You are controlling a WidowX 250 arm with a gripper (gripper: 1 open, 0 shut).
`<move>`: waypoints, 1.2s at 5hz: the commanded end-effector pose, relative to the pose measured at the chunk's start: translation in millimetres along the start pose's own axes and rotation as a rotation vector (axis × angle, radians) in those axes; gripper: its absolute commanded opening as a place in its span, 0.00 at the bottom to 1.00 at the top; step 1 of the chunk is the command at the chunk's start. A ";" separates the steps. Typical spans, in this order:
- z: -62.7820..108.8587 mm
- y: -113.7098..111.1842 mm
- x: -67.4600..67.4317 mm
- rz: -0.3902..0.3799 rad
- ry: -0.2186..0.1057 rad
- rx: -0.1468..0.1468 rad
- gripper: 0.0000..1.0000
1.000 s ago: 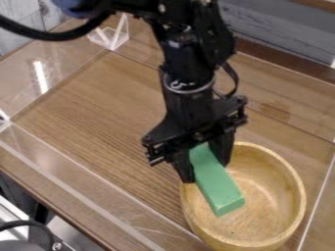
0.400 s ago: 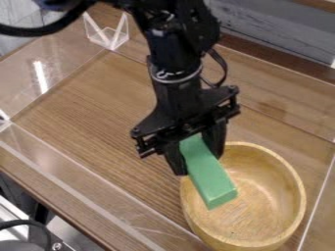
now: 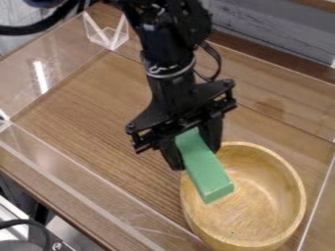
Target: Remove the green block from inside the brown bowl and put it on the table
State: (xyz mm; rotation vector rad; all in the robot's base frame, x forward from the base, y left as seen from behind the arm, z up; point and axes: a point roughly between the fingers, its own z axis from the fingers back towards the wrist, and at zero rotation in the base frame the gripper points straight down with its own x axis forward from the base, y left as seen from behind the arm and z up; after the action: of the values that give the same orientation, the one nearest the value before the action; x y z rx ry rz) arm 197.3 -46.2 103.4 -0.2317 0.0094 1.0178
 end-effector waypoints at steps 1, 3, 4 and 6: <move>8.4 -2.8 3.3 -0.002 -0.014 -0.042 0.00; 12.3 -3.9 7.4 0.002 -0.013 -0.073 0.00; 13.6 -5.4 9.2 0.003 -0.009 -0.089 0.00; 13.8 -9.9 12.6 0.011 0.002 -0.122 0.00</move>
State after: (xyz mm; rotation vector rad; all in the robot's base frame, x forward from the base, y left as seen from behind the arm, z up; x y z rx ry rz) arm 205.1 -39.1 108.9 -0.3233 -0.0189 1.0287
